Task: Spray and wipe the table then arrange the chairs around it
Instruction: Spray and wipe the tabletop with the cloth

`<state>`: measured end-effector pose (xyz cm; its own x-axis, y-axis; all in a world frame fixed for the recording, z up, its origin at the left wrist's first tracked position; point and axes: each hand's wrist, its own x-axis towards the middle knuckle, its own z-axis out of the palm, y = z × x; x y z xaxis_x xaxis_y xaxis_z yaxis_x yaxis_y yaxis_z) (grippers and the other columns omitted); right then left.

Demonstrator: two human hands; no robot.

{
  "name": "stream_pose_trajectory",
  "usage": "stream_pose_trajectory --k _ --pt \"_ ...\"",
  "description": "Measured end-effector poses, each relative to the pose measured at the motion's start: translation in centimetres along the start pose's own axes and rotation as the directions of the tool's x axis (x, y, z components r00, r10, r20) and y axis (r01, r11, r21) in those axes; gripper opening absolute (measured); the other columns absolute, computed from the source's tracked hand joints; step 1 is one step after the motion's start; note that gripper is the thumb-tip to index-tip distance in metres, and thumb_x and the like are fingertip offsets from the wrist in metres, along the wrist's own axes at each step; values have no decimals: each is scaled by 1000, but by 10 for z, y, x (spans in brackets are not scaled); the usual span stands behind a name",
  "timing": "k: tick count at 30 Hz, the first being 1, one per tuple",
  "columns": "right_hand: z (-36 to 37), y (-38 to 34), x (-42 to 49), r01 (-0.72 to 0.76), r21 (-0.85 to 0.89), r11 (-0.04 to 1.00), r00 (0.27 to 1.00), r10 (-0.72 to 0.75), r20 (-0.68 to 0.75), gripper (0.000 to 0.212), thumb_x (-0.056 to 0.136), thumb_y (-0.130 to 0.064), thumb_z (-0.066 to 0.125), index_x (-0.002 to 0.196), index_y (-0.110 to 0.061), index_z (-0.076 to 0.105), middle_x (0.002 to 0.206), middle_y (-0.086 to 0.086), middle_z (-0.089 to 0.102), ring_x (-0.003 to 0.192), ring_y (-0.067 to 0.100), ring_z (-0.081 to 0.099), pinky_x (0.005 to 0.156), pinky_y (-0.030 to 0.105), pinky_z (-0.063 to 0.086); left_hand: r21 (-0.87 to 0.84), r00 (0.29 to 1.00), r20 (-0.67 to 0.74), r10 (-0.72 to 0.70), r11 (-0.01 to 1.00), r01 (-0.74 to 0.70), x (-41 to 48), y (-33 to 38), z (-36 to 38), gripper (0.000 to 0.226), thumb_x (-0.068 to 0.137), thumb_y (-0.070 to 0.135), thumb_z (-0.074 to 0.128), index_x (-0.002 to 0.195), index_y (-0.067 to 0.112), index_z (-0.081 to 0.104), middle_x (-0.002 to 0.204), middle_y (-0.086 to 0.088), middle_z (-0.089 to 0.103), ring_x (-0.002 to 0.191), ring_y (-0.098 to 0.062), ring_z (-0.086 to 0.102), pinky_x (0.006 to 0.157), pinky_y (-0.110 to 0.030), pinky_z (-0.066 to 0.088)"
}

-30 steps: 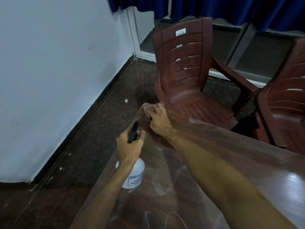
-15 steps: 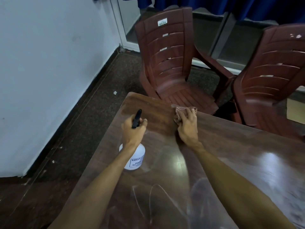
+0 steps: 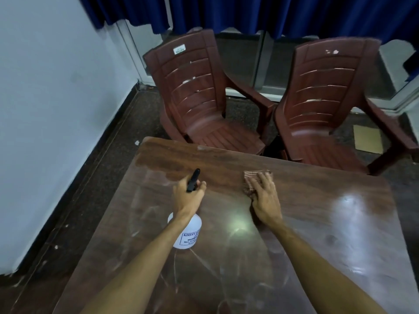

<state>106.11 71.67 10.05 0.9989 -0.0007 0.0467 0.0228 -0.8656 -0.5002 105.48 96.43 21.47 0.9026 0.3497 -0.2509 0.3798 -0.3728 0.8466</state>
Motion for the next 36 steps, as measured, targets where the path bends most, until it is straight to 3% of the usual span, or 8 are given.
stream_pose_trajectory --k 4,9,15,20,24,28,32,36 --pt "-19 15 9 -304 42 952 948 307 -90 66 77 11 55 140 -9 55 154 28 32 147 46 17 124 53 11 2 1000 23 9 1000 -9 3 10 7 28 90 16 78 68 14 61 55 3 59 52 -20 58 64 -47 60" --pt "-5 -8 31 -317 48 947 944 320 -87 65 80 12 49 141 -9 54 156 28 29 149 47 12 124 55 9 35 999 -14 -47 998 47 41 0 -8 23 86 22 79 71 13 64 59 -5 67 58 -34 68 64 -55 63" --pt "39 -77 82 -262 65 963 963 265 -54 68 78 10 52 143 -11 53 156 28 28 149 47 11 124 55 6 59 998 44 -55 997 52 95 -14 -50 27 90 26 74 74 7 65 66 -19 67 51 -24 57 61 -53 61" --pt "97 -142 124 3 26 1000 1000 -3 0 67 79 3 58 143 -17 55 155 25 35 148 43 20 124 54 12 33 994 64 -84 996 82 137 -33 -81 27 88 28 77 74 7 67 66 -18 69 51 -29 60 60 -52 60" --pt "114 -187 154 -189 57 980 981 191 -37 69 79 4 52 145 -17 51 155 26 32 148 46 15 123 57 7 11 995 52 -88 996 87 155 -42 -106 27 86 27 79 67 16 63 52 2 62 49 -23 61 61 -50 62" --pt "145 -235 157 222 64 973 961 -229 157 68 79 -2 49 145 -17 52 155 24 35 148 44 19 123 57 13 -9 993 24 -116 993 116 163 -48 -130 25 87 27 76 67 18 64 56 -5 66 53 -29 62 60 -57 60" --pt "161 -263 192 45 64 997 993 -52 106 69 77 3 54 143 -17 54 154 24 35 148 45 18 123 56 11 -28 992 15 -125 992 126 174 -61 -154 19 88 26 79 74 16 70 59 0 68 59 -25 69 69 -54 63" --pt "195 -303 212 430 87 899 859 -437 268 68 80 -3 55 146 -18 51 156 21 34 147 42 21 122 58 16 -72 995 -16 -101 992 100 181 -71 -173 22 88 23 78 71 25 66 57 8 66 55 -17 66 68 -55 63"
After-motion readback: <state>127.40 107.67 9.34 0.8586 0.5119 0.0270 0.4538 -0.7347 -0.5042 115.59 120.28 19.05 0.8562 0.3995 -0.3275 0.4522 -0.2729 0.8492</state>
